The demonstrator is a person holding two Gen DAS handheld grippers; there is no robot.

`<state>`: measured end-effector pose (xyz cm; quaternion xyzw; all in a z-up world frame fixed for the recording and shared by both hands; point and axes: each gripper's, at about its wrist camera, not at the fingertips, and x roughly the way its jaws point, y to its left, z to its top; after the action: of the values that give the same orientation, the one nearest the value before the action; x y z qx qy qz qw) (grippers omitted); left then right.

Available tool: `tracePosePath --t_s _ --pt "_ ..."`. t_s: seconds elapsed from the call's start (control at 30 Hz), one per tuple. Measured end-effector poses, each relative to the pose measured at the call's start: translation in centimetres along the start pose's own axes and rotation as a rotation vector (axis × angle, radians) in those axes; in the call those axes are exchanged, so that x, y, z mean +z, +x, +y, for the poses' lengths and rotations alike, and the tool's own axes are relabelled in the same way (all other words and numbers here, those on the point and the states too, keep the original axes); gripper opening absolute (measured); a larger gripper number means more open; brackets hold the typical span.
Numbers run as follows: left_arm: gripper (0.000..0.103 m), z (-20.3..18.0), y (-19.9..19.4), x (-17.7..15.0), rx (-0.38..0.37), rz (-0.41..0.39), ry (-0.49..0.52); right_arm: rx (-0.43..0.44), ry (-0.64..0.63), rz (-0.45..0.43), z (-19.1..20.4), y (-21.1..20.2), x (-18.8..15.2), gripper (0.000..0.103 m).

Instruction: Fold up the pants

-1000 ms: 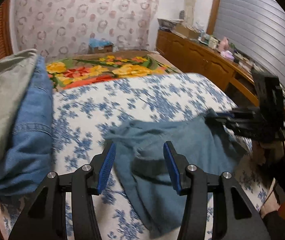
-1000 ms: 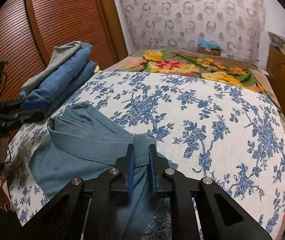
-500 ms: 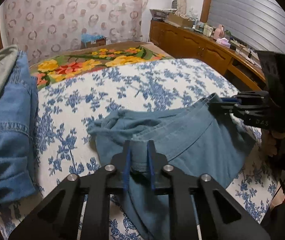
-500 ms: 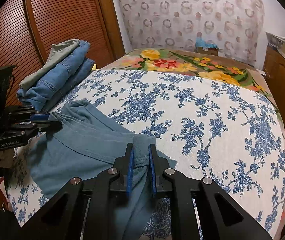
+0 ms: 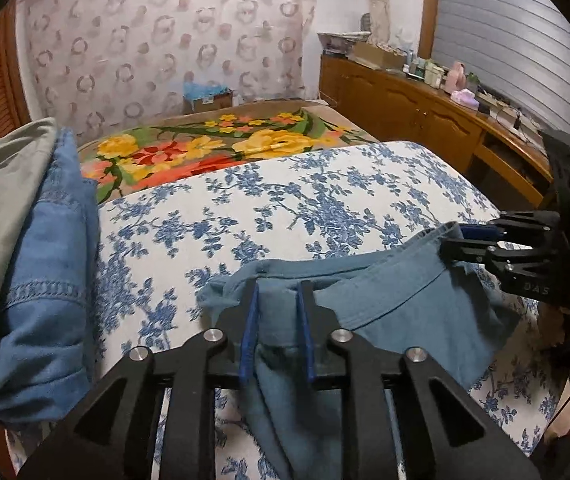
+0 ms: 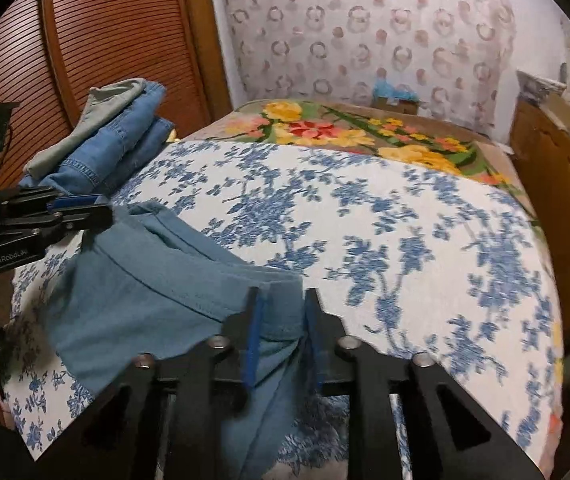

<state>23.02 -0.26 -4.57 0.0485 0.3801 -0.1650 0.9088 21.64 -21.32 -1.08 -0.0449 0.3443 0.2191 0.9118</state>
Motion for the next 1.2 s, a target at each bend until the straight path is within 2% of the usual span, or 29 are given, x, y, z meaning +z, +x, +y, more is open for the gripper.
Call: tracePosePath --t_s 0.13,0.17,0.37,0.67,1.03,1.2 --pt "0.054 0.2 -1.7 -0.6 -0.001 -0.021 -0.008 -0.016 0.025 -0.023 -0.1 -2.0 -0.6 0.026" --pt "0.055 0.2 -2.1 -0.8 -0.007 -0.024 -0.004 -0.022 0.030 -0.031 -0.1 -2.7 -0.8 0.026" --pt "0.055 -0.2 -4.3 -3.1 0.007 -0.013 0.006 -0.030 0.070 -0.067 -0.2 -6.7 -3.6 0.026" --pt "0.055 -1.3 -5.3 -6.8 0.004 0.013 -0.009 0.027 0.096 -0.067 1.5 -9.3 -7.3 0.026" --pt "0.056 -1.6 -3.8 -9.1 -0.011 0.073 -0.048 0.029 0.132 -0.008 1.4 -7.1 -7.2 0.026" --pt "0.055 -1.4 -3.2 -9.3 -0.001 0.084 -0.048 0.031 0.160 -0.020 0.9 -7.3 -7.4 0.026"
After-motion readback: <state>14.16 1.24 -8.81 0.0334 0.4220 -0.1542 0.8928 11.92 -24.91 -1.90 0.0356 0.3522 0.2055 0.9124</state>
